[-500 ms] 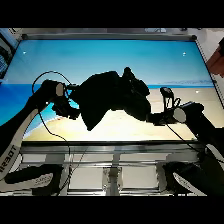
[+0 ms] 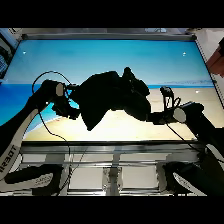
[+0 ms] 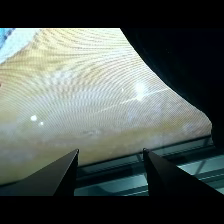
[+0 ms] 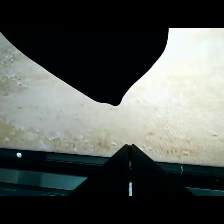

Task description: Fold the clothes and pants, and hang the long-sleeved shirts on hangers.

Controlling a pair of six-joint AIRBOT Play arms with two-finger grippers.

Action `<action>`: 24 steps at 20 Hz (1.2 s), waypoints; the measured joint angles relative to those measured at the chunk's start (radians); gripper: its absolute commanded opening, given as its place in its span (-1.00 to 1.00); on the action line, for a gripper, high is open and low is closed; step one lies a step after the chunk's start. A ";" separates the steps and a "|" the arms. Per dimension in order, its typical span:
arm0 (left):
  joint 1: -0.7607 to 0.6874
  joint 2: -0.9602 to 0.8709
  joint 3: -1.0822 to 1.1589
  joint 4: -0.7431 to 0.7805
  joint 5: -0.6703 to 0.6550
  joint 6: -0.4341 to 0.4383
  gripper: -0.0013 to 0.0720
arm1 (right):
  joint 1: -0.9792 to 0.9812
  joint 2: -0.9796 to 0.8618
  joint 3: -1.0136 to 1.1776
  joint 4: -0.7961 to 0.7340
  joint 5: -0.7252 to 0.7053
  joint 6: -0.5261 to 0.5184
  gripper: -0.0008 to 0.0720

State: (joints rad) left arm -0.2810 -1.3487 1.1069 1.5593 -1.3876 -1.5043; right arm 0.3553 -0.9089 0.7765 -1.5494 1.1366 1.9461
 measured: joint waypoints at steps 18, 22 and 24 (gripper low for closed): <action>0.000 -0.059 0.000 -0.082 0.031 0.020 0.36 | 0.000 -0.001 0.000 0.006 -0.031 -0.004 -0.90; 0.000 -0.127 0.000 -0.252 0.012 0.124 0.35 | 0.000 -0.001 0.000 0.007 -0.031 -0.003 -0.90; 0.000 -0.133 0.000 -0.325 -0.006 0.161 0.35 | 0.000 -0.001 0.000 0.008 -0.030 -0.003 -0.90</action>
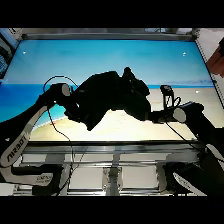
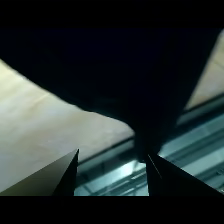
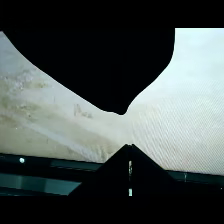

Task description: Fold the clothes and pants, and hang the long-sleeved shirts on hangers.

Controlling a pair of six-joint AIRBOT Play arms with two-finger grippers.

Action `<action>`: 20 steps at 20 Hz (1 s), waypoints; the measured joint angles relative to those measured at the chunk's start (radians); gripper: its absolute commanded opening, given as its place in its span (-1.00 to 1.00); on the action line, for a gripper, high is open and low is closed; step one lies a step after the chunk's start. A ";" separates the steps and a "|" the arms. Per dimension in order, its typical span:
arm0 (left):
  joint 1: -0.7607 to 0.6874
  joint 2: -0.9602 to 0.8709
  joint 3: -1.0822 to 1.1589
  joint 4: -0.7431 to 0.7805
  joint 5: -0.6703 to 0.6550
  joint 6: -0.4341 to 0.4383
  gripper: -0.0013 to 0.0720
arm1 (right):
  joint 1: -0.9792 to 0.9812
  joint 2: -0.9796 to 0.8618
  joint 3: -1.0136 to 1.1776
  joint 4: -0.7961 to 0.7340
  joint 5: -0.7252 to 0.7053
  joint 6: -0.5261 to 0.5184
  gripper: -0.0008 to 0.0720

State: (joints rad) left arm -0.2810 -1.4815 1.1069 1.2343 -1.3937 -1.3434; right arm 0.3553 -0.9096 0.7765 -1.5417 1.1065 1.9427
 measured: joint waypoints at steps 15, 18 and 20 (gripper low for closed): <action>-0.237 0.173 -0.153 0.201 0.199 -0.026 0.35 | 0.000 0.000 -0.001 0.001 0.002 -0.032 -0.90; -0.265 0.158 -0.163 0.257 0.274 -0.074 0.35 | 0.000 0.000 -0.001 0.001 0.004 -0.034 -0.90; -0.274 0.140 -0.166 0.275 0.299 -0.094 -0.07 | 0.000 0.000 -0.001 0.001 0.003 -0.034 -0.90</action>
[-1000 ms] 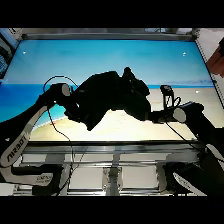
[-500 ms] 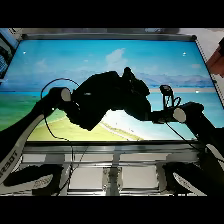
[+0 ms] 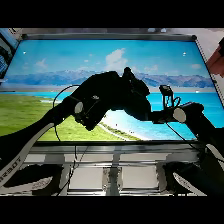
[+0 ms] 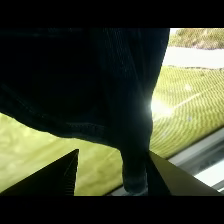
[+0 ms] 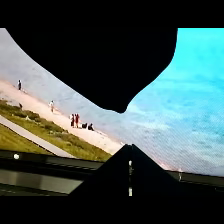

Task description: Fold the clothes and pants, and hang the long-sleeved shirts on hangers.

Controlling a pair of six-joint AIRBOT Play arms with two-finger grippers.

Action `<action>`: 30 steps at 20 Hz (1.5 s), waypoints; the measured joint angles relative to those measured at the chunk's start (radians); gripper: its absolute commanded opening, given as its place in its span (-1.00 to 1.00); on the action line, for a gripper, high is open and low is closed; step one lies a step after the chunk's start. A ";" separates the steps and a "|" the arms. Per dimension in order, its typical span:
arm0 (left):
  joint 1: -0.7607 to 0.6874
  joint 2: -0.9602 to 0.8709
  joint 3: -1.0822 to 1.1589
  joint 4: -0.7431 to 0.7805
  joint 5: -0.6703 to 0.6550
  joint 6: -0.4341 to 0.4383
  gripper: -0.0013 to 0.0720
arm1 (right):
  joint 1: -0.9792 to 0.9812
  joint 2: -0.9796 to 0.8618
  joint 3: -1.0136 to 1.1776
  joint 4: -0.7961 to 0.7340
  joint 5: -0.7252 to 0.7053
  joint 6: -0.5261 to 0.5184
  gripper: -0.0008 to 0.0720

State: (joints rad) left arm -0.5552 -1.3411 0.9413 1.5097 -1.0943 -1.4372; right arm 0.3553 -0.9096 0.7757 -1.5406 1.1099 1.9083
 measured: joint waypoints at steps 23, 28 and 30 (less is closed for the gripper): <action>0.838 0.603 -0.003 0.442 -0.106 -0.050 -0.88 | 0.000 -0.041 0.240 0.050 -0.160 -0.278 -0.02; 0.872 0.607 -0.004 0.435 -0.084 -0.039 -0.88 | 0.000 -0.193 0.291 0.122 -0.148 -0.376 -0.02; 0.877 0.599 -0.005 0.443 -0.083 -0.037 -0.88 | 0.000 -0.272 0.327 0.123 -0.125 -0.407 -0.01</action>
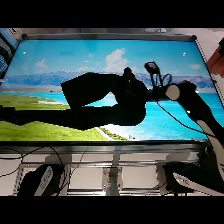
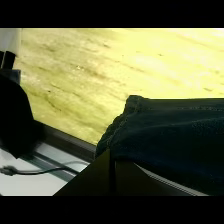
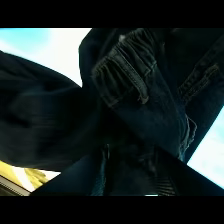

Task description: Fold the clothes and pants, and hang the long-sleeved shirts on hangers.

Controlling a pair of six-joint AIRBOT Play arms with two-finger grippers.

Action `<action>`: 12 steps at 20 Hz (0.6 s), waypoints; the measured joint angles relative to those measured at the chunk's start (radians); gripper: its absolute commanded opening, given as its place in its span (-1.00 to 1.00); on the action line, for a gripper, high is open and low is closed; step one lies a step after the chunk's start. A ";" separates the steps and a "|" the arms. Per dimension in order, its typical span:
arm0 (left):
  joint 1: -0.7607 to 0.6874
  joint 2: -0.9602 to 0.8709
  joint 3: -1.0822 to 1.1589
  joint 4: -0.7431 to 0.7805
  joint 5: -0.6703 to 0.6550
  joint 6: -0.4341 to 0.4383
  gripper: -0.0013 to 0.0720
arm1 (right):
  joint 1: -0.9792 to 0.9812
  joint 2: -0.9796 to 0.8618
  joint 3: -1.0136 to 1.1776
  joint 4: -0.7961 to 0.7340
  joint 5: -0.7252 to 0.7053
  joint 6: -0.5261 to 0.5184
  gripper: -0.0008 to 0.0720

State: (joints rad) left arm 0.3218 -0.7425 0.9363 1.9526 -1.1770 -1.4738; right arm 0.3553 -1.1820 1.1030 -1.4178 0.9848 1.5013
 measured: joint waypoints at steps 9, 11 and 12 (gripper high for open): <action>0.004 -0.055 0.000 0.010 -0.012 0.000 -0.88 | 0.045 -0.222 0.168 -0.051 0.030 -0.081 0.73; 0.004 -0.060 0.000 0.010 -0.013 0.000 -0.88 | 0.078 -0.238 0.177 -0.073 0.024 -0.092 0.72; 0.004 -0.062 0.000 0.010 -0.014 0.000 -0.88 | 0.096 -0.248 0.182 -0.094 0.016 -0.093 0.72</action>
State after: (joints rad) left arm 0.3260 -0.8043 0.9360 1.9621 -1.1912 -1.4734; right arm 0.4515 -1.4296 1.2846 -1.5120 1.0008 1.4086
